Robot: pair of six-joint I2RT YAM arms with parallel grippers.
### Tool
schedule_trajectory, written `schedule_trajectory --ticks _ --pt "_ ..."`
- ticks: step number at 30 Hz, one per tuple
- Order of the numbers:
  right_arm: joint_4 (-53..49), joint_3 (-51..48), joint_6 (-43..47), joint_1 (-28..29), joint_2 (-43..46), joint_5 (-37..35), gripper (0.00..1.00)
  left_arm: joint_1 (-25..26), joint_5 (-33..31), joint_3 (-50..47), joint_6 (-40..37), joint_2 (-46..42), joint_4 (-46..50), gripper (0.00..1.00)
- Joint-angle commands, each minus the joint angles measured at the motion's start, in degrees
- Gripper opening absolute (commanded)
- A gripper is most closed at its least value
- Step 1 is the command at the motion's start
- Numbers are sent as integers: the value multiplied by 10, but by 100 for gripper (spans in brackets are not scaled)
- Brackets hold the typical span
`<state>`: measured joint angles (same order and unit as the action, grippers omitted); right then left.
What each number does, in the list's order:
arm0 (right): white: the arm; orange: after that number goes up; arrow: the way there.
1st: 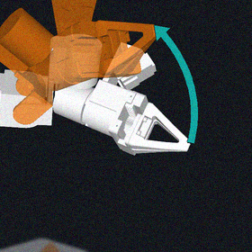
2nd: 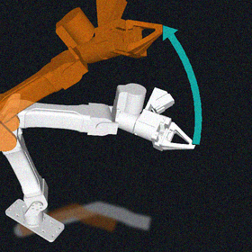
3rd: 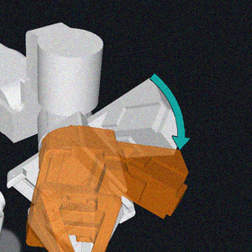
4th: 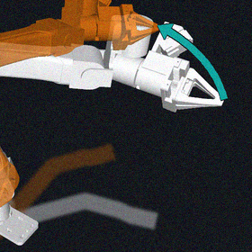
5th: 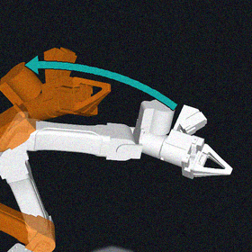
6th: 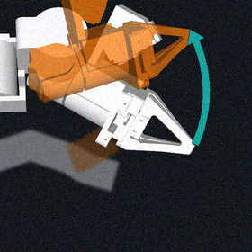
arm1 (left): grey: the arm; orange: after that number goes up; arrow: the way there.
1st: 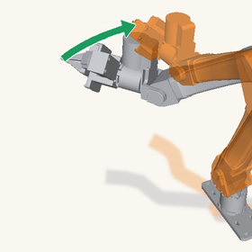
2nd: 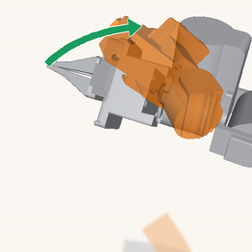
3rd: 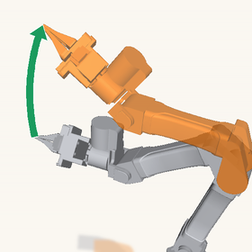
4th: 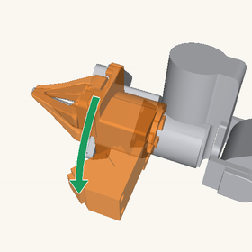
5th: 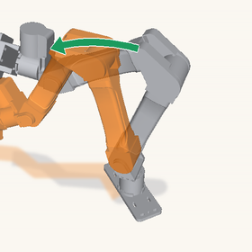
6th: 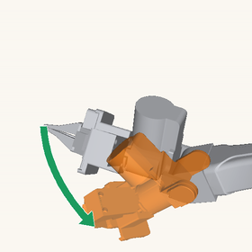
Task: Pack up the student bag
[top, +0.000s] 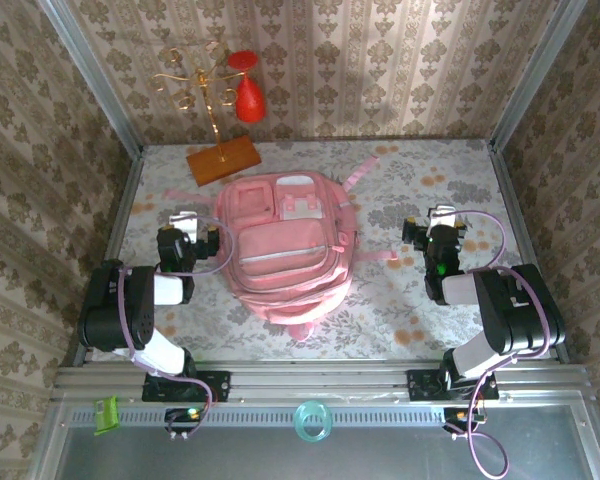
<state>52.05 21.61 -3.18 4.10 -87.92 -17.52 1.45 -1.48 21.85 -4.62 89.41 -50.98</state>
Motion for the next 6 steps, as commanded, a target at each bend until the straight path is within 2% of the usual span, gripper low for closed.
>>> schedule_trajectory --ticks 1,6 --pt "-6 7 -4 -2 0 0 100 -1 -1 10 12 -4 -6 100" --pt "-5 5 -4 -2 1 0 100 -1 -1 9 12 -4 -6 100"
